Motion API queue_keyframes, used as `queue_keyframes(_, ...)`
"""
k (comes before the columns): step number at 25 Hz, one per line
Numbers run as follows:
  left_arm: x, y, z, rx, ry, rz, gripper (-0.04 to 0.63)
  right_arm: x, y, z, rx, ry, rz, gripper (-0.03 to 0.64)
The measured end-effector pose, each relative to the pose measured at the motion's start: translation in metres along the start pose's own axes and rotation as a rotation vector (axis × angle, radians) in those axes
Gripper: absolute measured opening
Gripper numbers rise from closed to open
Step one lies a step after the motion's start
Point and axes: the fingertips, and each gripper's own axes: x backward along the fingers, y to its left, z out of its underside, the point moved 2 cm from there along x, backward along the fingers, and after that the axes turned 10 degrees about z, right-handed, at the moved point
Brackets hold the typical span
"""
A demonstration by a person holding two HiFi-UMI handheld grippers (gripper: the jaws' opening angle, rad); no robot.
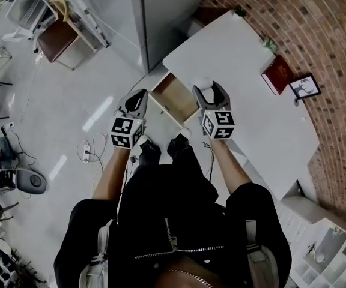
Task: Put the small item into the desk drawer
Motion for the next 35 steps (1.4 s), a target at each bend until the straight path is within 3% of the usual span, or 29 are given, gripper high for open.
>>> queue_keyframes(10,0.051,0.033,0.028,0.064,0.009,-0.118,0.023,-0.028,0.075,0.013,0.064,0.040,-0.152,0.279)
queue_keyframes(22,0.027,0.030,0.051,0.058,0.045,-0.092,0.023,-0.046,0.084,0.064,0.103,0.119,-0.193,0.281)
queue_keyframes(35,-0.005,0.028,0.102,0.072,0.075,-0.075,0.023,-0.074,0.083,0.164,0.150,0.232,-0.189,0.281)
